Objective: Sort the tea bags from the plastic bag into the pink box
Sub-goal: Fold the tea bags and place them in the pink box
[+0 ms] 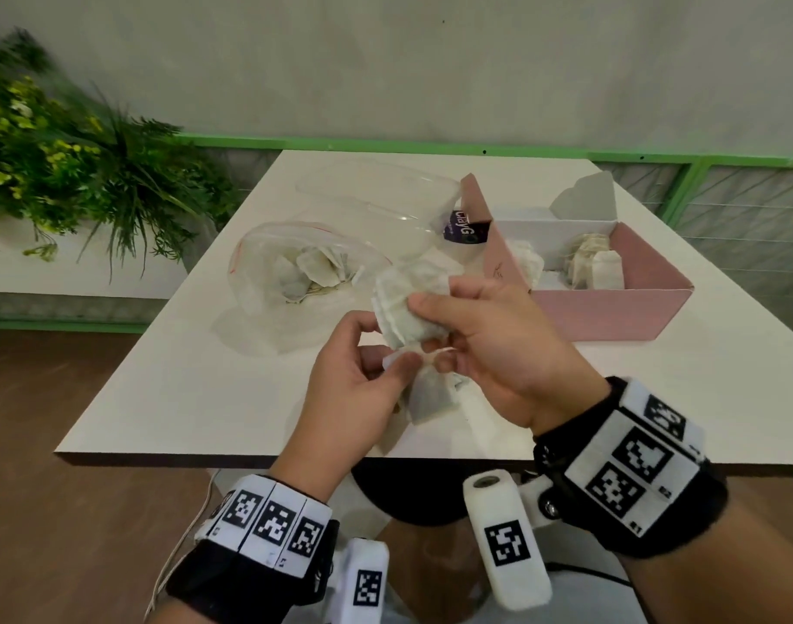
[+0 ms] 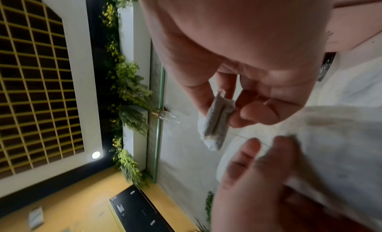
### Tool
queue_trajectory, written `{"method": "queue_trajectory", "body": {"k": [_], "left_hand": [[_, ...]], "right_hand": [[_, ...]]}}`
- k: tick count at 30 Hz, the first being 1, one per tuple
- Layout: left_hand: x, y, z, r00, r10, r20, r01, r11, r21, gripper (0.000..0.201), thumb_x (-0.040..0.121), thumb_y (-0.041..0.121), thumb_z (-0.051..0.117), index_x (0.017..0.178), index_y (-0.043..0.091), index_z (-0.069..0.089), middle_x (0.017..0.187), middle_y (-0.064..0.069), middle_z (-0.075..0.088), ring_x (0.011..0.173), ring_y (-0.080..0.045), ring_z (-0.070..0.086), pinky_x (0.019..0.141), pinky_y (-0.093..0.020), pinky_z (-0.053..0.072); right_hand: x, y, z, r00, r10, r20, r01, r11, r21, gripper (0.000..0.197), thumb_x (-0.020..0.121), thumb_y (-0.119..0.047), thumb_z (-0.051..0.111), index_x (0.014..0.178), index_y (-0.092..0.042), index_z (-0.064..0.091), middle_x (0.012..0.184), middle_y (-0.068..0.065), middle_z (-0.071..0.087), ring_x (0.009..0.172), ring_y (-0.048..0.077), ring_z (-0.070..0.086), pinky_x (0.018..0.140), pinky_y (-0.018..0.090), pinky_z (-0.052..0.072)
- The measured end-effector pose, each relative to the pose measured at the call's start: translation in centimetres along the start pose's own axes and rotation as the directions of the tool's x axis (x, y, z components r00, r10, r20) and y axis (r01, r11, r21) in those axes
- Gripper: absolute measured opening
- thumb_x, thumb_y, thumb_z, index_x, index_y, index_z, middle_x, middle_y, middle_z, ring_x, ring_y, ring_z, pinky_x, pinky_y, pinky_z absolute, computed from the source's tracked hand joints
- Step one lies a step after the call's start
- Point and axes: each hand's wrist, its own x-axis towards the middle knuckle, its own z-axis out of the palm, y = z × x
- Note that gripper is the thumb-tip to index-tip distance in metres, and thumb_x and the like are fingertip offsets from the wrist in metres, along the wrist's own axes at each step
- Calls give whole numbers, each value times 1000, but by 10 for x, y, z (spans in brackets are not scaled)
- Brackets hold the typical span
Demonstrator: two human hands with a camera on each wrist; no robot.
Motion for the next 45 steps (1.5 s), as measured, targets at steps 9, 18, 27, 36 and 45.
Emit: {"method": "queue_trajectory", "body": {"k": [9,18,27,36,45], "left_hand": [[4,-3,-10,999,-1,-53,-8,985,-174,25,98,-1,59,115,17,58,77,-25,72,63,-26,67,65,-35,56],[1,-3,-8,999,44,25,-39,984,-172,24,105,2,46,119,15,60,72,-16,71,66,-20,68,62,-26,52],[-4,-3,-5,988,129,84,-120,987,-107,37,104,13,47,137,26,59,95,-15,75,77,-22,69,64,-28,55],[0,-12,0,989,146,12,-145,965,220,20,96,13,66,98,32,71,95,20,69,80,-5,62,73,-23,47],[0,-14,13,916,126,380,-390,497,775,44,98,57,40,139,49,55,153,9,40,145,-17,24,115,-40,24]], "right_hand": [[-17,45,-8,983,-168,-72,146,961,-236,14,93,-8,68,103,-11,76,80,5,76,57,7,60,50,19,45],[-17,56,-14,980,-200,-16,182,922,-341,14,94,-16,68,95,-6,78,70,5,73,58,8,61,57,25,49],[-20,65,-22,943,-326,-69,258,846,-466,17,89,-23,74,79,-10,70,81,15,65,74,29,62,72,47,53],[1,18,-45,985,-91,-144,101,993,68,9,91,-6,66,97,-1,71,86,11,71,72,20,65,56,27,44],[26,-29,-52,977,-67,-200,98,984,151,3,93,-14,66,94,-12,65,79,4,68,61,12,61,51,23,46]]}}
